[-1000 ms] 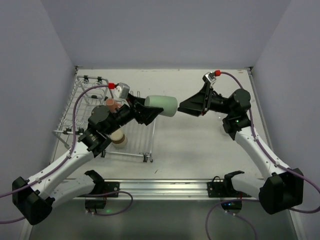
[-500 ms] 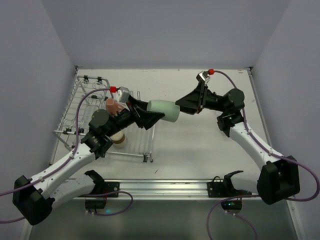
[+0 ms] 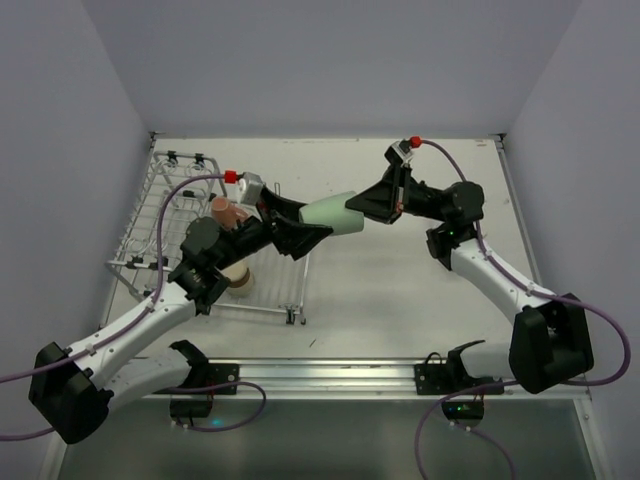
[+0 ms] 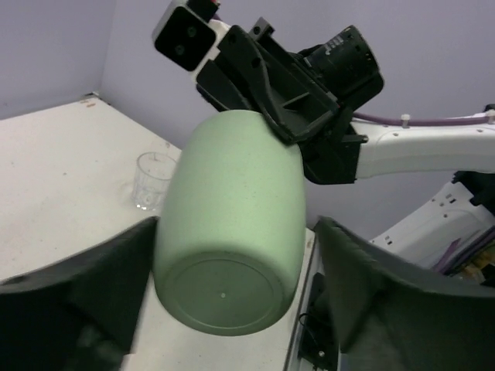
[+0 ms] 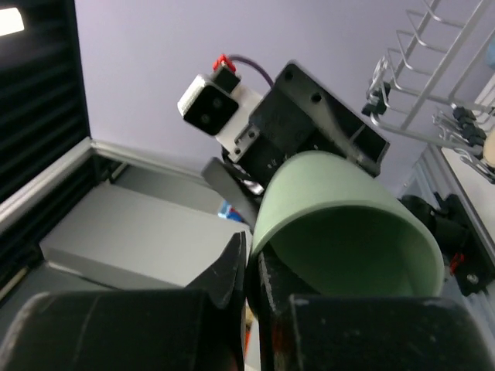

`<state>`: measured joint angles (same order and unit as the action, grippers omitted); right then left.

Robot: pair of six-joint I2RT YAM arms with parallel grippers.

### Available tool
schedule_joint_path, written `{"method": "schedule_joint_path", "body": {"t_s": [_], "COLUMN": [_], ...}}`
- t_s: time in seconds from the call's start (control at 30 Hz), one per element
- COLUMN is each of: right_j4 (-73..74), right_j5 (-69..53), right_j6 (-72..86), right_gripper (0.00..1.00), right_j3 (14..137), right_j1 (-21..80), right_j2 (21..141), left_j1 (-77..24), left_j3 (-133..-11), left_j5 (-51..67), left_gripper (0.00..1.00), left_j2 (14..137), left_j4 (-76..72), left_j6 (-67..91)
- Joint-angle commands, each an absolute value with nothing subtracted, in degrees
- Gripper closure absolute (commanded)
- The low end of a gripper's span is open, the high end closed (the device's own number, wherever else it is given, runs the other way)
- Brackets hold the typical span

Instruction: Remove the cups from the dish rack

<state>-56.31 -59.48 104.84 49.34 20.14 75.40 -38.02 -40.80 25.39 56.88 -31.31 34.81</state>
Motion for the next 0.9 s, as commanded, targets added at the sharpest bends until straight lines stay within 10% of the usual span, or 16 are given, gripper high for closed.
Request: {"method": "schedule_joint_path", "body": {"t_s": [0.0, 0.23, 0.33, 0.63, 0.87], "right_j4": [-62.4, -51.36, -22.56, 36.25, 44.64], "right_j5": [-58.71, -60.91, -59.34, -24.38, -5.02], "right_j6": [103.62, 95.03, 74.28, 34.58, 26.02], "right_gripper": [1.0, 1.0, 1.0, 1.0, 1.0], "right_j3": [50.36, 48.95, 52.28, 76.36, 81.38], "right_j1": [20.39, 16.88, 15.65, 15.82, 15.91], "right_j2": [75.67, 72.17, 68.57, 73.2, 81.38], "left_j1": [-39.02, -38.94, -38.94, -38.94, -38.94], "left_j3": [-41.66, -43.58, -47.54, -52.64, -57.21], "left_j5": [30.24, 6.35, -5.94, -30.32, -31.99], "left_gripper": [0.0, 0.0, 0.0, 0.0, 0.0], "left_j2": [55.99, 46.33, 44.91, 45.43, 52.46], "left_j4": [-32.11, -13.82, -2.67, 20.47, 27.33], "left_j6": [37.1, 28.75, 26.98, 31.72, 33.13]}}
